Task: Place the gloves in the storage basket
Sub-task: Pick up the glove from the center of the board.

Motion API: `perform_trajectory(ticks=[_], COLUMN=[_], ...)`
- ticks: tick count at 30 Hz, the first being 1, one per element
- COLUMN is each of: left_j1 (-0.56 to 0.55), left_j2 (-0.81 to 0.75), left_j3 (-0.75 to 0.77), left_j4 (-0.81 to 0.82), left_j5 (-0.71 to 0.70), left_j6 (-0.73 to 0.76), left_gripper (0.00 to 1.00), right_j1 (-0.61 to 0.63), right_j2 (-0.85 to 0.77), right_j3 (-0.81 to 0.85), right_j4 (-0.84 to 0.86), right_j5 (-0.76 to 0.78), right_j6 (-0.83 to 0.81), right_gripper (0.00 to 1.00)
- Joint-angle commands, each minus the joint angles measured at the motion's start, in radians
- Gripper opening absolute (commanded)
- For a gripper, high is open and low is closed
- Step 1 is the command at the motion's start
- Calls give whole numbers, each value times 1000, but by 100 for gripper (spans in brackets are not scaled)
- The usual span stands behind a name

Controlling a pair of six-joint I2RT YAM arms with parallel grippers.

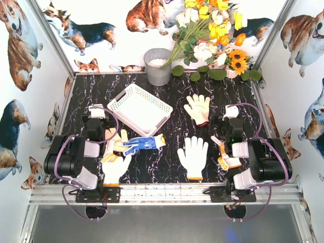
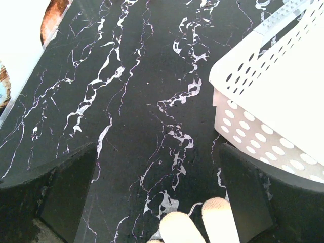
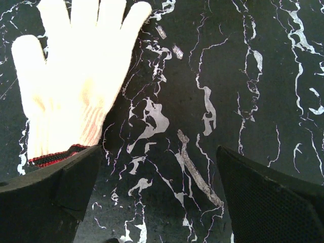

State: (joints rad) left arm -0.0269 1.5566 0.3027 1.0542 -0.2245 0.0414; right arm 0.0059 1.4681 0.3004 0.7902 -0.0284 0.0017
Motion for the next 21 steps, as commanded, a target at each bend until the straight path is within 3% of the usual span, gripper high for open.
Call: perform_trajectory(ticks=[1, 11, 15, 16, 19, 21], left_j1=[2, 9, 4, 3, 2, 2], left_j2=[-1, 0, -70, -121, -290, -378], left_j3=[9, 11, -3, 1, 77, 115], left_j4=[32, 26, 7, -48, -412, -595], left_j5=[5, 16, -132, -153, -304, -335], left_j6=[-3, -9, -53, -62, -193, -264], left_gripper=[100, 100, 100, 100, 100, 100], right_j1=[-3, -2, -1, -1, -2, -10], right_j2=[-2, -3, -76, -132, -379, -534], right_j3=[23, 26, -8, -7, 36, 111], right_j4=[71, 67, 77, 29, -216, -508], right_j5=[10, 21, 178, 211, 304, 331], right_j6=[-1, 2, 58, 65, 162, 275], right_gripper=[100, 100, 100, 100, 100, 100])
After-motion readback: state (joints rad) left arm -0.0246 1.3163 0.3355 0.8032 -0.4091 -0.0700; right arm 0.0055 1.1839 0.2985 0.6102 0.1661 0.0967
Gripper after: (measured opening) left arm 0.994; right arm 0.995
